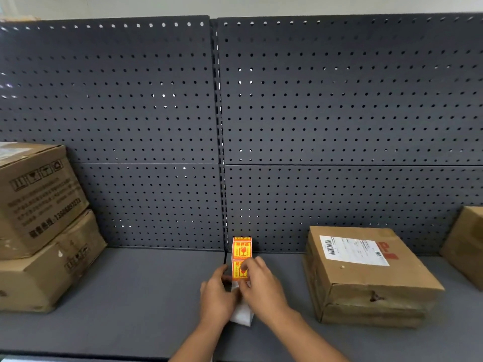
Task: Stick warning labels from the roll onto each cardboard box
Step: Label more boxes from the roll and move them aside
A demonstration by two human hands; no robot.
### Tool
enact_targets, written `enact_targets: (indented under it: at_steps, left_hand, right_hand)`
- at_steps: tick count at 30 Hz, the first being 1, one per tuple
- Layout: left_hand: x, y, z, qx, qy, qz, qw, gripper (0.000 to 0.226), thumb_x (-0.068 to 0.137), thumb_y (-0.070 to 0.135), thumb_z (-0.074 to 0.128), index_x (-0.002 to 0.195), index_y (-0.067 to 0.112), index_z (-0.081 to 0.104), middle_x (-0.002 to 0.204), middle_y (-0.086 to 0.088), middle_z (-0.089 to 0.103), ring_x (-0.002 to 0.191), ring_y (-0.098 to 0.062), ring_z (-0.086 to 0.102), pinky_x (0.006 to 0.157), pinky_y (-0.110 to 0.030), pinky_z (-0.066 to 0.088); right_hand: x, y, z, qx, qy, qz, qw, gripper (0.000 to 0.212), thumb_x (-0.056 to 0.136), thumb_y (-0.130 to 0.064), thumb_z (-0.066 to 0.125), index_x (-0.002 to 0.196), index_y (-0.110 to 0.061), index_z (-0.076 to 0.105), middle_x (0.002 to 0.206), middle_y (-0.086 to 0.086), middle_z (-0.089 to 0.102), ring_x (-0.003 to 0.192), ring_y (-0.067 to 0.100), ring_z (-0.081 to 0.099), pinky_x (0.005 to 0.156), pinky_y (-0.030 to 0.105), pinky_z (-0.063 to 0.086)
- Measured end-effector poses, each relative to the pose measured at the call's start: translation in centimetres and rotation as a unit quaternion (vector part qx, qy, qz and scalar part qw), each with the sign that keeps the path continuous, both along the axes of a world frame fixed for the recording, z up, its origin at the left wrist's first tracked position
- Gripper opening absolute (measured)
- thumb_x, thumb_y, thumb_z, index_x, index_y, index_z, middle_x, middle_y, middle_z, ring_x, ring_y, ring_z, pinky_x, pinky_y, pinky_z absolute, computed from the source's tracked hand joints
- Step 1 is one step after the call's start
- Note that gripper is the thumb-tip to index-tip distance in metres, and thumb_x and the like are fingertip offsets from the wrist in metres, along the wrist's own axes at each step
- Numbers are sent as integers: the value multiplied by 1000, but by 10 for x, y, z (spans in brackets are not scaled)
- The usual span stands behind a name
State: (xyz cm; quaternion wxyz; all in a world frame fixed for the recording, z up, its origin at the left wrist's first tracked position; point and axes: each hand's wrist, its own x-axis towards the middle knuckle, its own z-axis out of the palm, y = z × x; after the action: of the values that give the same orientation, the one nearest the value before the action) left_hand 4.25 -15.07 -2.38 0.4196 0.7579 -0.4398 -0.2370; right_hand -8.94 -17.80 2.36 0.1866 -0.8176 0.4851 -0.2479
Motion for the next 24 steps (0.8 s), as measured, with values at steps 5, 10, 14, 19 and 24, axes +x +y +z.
enact_targets:
  at_steps: [5, 10, 14, 19, 24]
  left_hand:
    - [-4, 9, 11, -39, 63, -16, 997, 31, 92, 9, 75, 121, 18, 71, 93, 8, 75, 91, -7, 71, 83, -30, 59]
    - [-3, 18, 21, -82, 143, -22, 986, 15, 93, 13, 77, 102, 23, 72, 90, 7, 78, 88, -2, 72, 73, -13, 53]
    - [0, 23, 26, -94, 217, -25, 971, 9, 91, 12, 79, 99, 16, 76, 86, -2, 80, 86, -14, 75, 73, -21, 58]
    - [1, 28, 33, -104, 306, -18, 946, 10, 90, 11, 79, 100, 10, 77, 88, -7, 81, 87, -17, 76, 75, -25, 58]
    - [-3, 32, 45, -117, 351, -31, 928, 10, 92, 11, 77, 101, 10, 80, 94, -4, 82, 89, -10, 78, 75, -17, 57]
  right_hand:
    - [0, -2, -6, -10, -12, 5, 1000, 18, 99, -26, 60, 117, -25, 61, 118, -6, 52, 103, 19, 61, 75, 33, 49]
    - [-2, -7, -7, -34, -34, 31, 998, 18, 102, -24, 57, 116, -23, 68, 118, -11, 55, 103, 13, 61, 80, 33, 52]
    - [-2, -13, -5, -32, -52, 62, 996, 15, 102, -23, 58, 112, -22, 69, 115, -14, 55, 100, 9, 61, 82, 33, 54]
    - [-5, -19, -5, -9, -105, 89, 991, 12, 101, -24, 63, 109, -22, 72, 107, -17, 56, 98, 3, 60, 86, 29, 55]
    - [-12, -21, -2, 15, -151, 111, 982, 15, 100, -24, 66, 114, -22, 73, 109, -19, 59, 103, 2, 61, 90, 26, 55]
